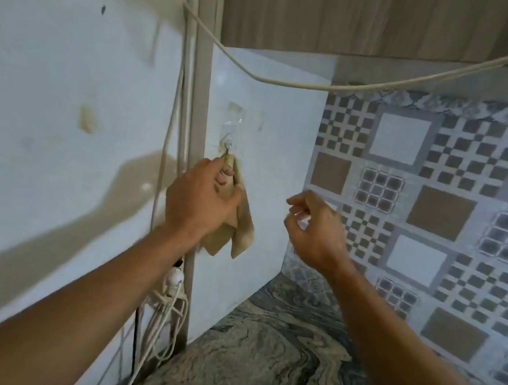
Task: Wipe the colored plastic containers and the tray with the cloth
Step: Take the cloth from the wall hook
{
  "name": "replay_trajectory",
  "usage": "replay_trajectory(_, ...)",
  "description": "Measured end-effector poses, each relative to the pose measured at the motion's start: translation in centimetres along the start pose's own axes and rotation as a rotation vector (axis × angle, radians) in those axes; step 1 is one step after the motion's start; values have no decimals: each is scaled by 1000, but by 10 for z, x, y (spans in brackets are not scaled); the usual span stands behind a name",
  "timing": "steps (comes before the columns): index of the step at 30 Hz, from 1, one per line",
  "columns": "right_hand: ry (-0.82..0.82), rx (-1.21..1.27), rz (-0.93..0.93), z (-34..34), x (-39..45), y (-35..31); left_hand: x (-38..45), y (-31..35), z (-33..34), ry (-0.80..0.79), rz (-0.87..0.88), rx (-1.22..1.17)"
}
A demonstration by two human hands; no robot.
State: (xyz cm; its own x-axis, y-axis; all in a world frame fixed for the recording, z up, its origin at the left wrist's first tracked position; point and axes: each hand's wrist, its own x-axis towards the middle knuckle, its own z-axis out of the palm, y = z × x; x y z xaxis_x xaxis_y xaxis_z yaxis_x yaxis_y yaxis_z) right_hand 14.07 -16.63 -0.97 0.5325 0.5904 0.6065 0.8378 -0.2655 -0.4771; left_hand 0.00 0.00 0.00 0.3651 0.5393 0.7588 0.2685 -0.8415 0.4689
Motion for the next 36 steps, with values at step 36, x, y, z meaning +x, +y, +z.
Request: replay_trajectory(36, -194, 499, 225, -67, -8, 0, 1, 14, -33, -818, -351, -924)
